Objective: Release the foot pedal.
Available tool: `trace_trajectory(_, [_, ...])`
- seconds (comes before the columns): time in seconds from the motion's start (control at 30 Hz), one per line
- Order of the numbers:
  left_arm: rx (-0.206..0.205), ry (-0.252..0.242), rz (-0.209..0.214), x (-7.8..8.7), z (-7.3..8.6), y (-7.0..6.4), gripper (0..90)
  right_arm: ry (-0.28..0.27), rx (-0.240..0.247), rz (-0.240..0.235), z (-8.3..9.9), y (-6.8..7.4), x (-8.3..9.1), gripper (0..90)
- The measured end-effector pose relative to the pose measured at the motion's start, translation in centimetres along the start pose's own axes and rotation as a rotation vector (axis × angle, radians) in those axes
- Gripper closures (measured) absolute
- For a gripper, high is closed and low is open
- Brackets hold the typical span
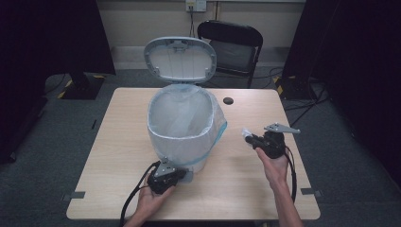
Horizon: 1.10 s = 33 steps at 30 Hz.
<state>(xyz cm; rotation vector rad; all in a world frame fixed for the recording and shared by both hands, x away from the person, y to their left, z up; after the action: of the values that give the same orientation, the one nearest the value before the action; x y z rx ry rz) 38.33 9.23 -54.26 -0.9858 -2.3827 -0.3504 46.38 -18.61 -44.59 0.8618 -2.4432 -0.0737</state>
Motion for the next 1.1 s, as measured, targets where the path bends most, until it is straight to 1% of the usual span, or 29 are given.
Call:
trace_trajectory(0.03, [0.0,0.0,0.0,0.0,0.0,0.0,90.0,0.0,0.0,0.0,0.0,0.0,0.0,81.7])
trace_trajectory(0.07, [0.0,0.0,0.0,0.0,0.0,0.0,90.0,-0.013,0.002,-0.001,-0.7,0.2,0.4,81.7])
trace_trajectory(0.1, [0.0,0.0,0.0,0.0,0.0,0.0,90.0,-0.013,0.002,-0.001,-0.7,0.2,0.4,81.7])
trace_trajectory(0.13, [0.0,0.0,0.0,0.0,0.0,0.0,90.0,-0.034,0.003,-0.015,-1.5,0.4,0.7,81.8])
trace_trajectory(0.17, [0.0,0.0,0.0,0.0,0.0,0.0,90.0,-0.034,0.003,-0.015,-1.5,0.4,0.7,81.8])
trace_trajectory(0.23, [0.0,0.0,0.0,0.0,0.0,0.0,90.0,-0.05,0.011,-0.02,-2.2,0.6,1.1,81.8])
trace_trajectory(0.27, [0.0,0.0,0.001,0.0,0.0,0.0,90.0,-0.069,0.024,-0.033,-3.0,1.0,1.5,81.8])
trace_trajectory(0.3, [0.0,0.0,0.001,0.0,0.0,0.0,90.0,-0.069,0.024,-0.033,-3.0,1.0,1.5,81.8])
trace_trajectory(0.43, [-0.001,0.0,0.001,0.0,0.0,0.0,90.0,-0.106,0.039,-0.051,-4.5,1.7,2.2,81.8])
trace_trajectory(0.47, [-0.001,0.0,0.001,0.0,0.0,0.0,90.0,-0.119,0.048,-0.059,-5.3,2.1,2.5,81.8])
trace_trajectory(0.5, [-0.001,0.0,0.001,0.0,0.0,0.0,90.0,-0.119,0.048,-0.059,-5.3,2.1,2.5,81.8])
trace_trajectory(0.53, [-0.002,0.001,0.001,0.0,0.0,0.0,90.0,-0.127,0.058,-0.062,-6.0,2.5,2.8,81.8])
trace_trajectory(0.57, [-0.002,0.001,0.001,0.0,0.0,0.0,90.0,-0.127,0.058,-0.062,-6.0,2.5,2.8,81.8])
trace_trajectory(0.77, [-0.002,0.001,0.001,0.0,0.0,0.0,90.0,-0.154,0.095,-0.077,-8.2,3.9,3.5,81.9])
trace_trajectory(0.8, [-0.002,0.001,0.001,0.0,0.0,0.0,90.0,-0.157,0.103,-0.085,-8.8,4.3,3.7,81.9])
trace_trajectory(0.83, [-0.002,0.001,0.001,0.0,0.0,0.0,90.0,-0.157,0.103,-0.085,-8.8,4.3,3.7,81.9])
trace_trajectory(0.9, [-0.001,0.001,0.002,0.0,0.0,0.0,90.0,-0.16,0.109,-0.089,-9.4,4.8,4.0,81.9])
trace_trajectory(0.97, [-0.001,0.0,0.002,0.0,0.0,0.0,90.0,-0.176,0.12,-0.102,-10.4,5.5,4.4,81.9])
trace_trajectory(1.1, [-0.001,0.001,0.002,0.0,0.0,0.0,90.0,-0.19,0.131,-0.123,-11.3,6.1,4.7,81.9])
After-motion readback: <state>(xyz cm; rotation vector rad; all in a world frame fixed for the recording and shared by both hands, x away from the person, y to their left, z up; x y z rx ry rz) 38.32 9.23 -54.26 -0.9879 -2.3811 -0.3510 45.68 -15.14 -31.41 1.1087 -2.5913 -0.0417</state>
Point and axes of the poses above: each handheld gripper's, and its own axes: x roughly backward along the jaws, z roughly out of its underside, y roughly to its left, the point moved 8 cm from there along -x, roughly forward along the jaws, and after that the axes turned 7 degrees about -z, right-handed, at the moved point
